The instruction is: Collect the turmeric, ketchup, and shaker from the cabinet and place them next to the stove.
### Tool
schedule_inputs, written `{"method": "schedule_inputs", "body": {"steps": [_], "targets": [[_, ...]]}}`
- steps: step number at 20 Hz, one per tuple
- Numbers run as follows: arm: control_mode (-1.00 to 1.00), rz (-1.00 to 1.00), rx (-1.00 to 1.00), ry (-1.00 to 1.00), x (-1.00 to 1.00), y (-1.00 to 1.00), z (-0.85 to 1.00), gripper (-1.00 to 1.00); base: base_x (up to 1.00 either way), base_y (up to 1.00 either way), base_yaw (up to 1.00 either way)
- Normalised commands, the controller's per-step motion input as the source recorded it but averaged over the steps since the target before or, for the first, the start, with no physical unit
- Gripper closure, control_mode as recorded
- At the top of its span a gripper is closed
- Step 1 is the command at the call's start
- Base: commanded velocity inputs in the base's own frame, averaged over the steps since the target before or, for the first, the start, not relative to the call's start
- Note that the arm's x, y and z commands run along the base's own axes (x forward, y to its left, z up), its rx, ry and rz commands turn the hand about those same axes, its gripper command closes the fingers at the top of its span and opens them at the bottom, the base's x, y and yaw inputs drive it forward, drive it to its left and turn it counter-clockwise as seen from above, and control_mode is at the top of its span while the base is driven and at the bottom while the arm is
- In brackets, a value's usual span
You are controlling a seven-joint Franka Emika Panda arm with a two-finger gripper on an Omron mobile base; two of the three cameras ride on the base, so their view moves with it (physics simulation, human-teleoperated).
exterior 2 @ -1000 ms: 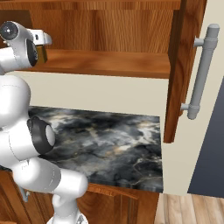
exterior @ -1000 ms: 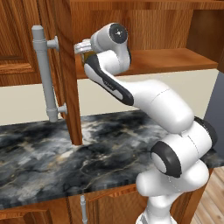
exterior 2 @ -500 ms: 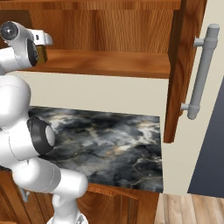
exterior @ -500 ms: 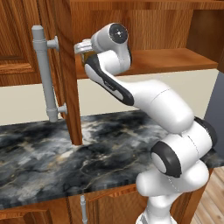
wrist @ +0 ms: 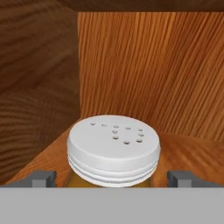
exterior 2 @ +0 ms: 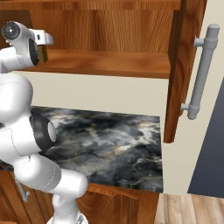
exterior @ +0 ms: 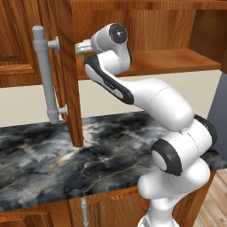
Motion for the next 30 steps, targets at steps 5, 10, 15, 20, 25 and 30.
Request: {"method": "schedule_inputs", "body": {"steps": [5, 10, 15, 20, 25, 30], "targets": [[-1.00, 0.00, 0.00, 0.01, 0.09, 0.04, -0.13, 1.00, 0.00, 0.00, 0.00], [-1.00, 0.00, 0.00, 0.01, 0.00, 0.00, -0.04, 1.00, 0.00, 0.00, 0.00], [-1.00, 0.00, 0.00, 0.00, 0.01, 0.00, 0.00, 1.00, 0.00, 0.00, 0.00], [-1.00, 0.00, -0.01, -0.09, -0.21, 0.00, 0.00, 1.00, 0.00, 0.00, 0.00], [-1.00, 0.00, -0.02, -0.11, -0.30, 0.00, 0.00, 1.00, 0.00, 0.00, 0.00], [-1.00, 0.00, 0.00, 0.00, 0.00, 0.00, 0.00, 1.00, 0.00, 0.00, 0.00]]}}
